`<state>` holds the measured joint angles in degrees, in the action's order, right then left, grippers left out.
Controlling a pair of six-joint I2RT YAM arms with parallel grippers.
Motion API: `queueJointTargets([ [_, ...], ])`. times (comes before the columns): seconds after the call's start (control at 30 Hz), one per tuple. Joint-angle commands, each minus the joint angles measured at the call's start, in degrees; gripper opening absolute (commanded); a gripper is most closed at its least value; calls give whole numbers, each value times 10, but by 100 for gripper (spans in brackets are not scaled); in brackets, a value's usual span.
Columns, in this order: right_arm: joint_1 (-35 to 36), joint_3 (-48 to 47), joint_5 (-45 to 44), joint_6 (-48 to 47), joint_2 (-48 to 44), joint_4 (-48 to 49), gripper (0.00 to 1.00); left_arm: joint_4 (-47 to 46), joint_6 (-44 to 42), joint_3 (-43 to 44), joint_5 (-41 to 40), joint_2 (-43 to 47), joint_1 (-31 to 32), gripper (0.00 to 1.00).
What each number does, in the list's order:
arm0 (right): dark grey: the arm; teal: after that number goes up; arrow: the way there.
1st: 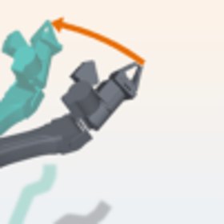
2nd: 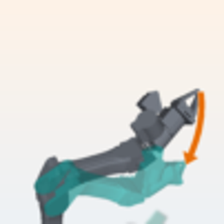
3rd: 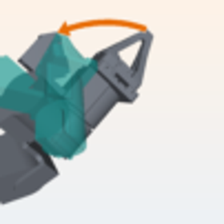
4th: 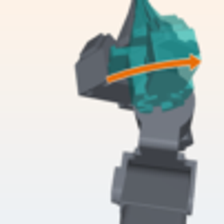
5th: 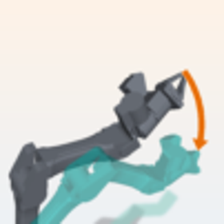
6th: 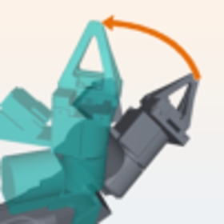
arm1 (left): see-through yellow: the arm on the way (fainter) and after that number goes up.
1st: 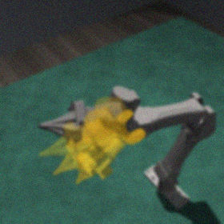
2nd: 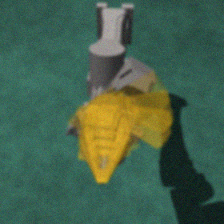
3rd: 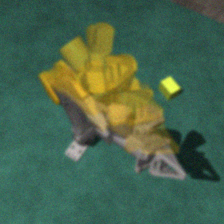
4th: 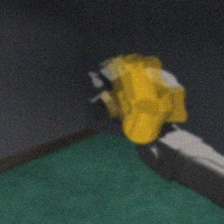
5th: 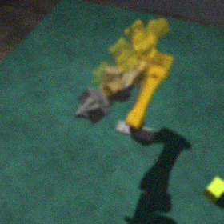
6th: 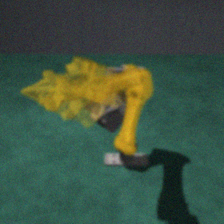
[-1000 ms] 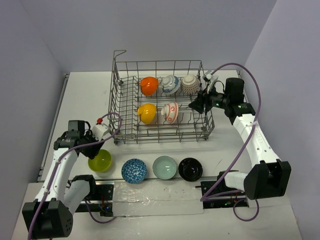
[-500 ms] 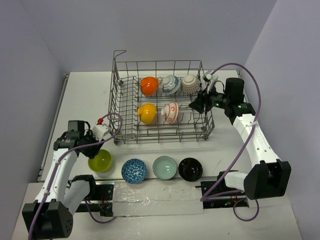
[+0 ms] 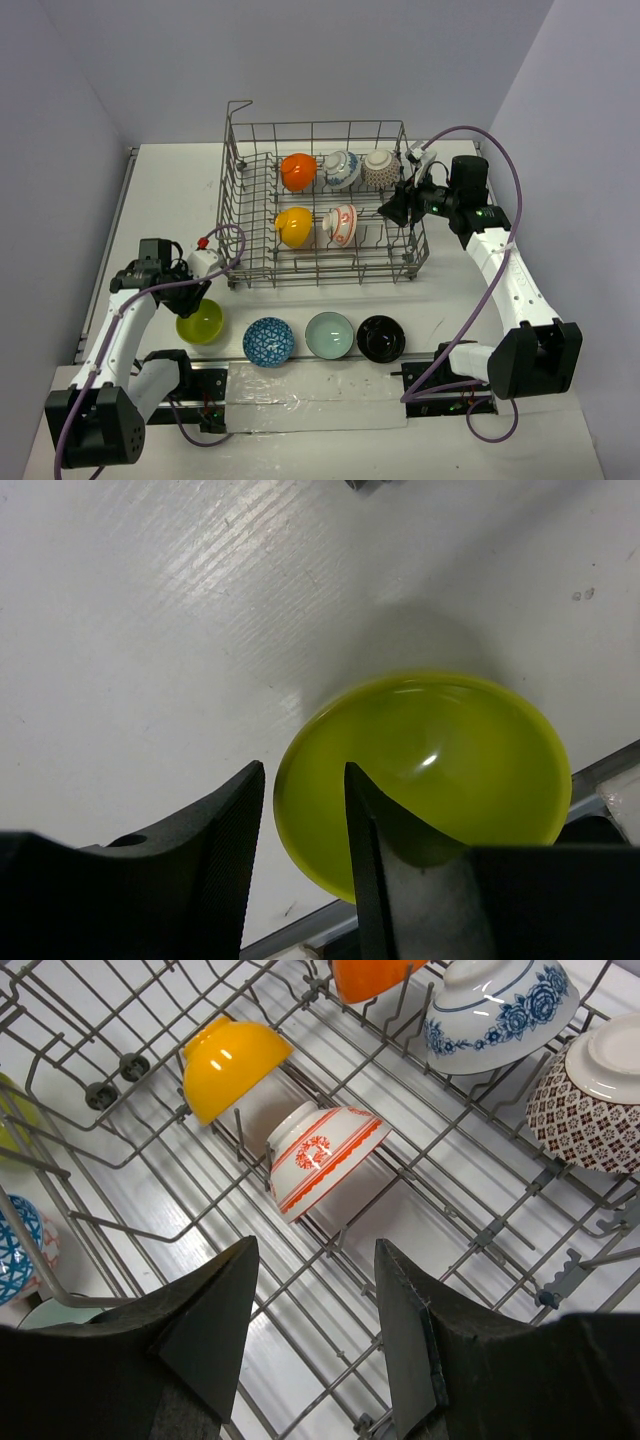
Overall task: Load the bowls into the dish rack
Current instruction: Pick up the bowl from the corner of the board.
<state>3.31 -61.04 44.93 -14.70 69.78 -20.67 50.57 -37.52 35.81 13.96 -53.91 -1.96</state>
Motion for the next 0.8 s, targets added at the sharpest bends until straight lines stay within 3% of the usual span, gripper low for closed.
queueJointTargets([
  [0.0, -3, 2, -5, -9, 0, 4, 58, -4, -12, 8, 14, -3, -2, 43],
  [0.2, -4, 2, -4, -9, 1, 4, 58, -15, 0, 3, 3, -4, -2, 36],
  [0.63, -4, 5, -10, -11, -4, 5, 58, -28, 7, 3, 0, -20, -2, 34],
  [0.77, -4, 5, -10, -12, -6, 5, 58, -35, 11, 2, -11, -22, -2, 26],
])
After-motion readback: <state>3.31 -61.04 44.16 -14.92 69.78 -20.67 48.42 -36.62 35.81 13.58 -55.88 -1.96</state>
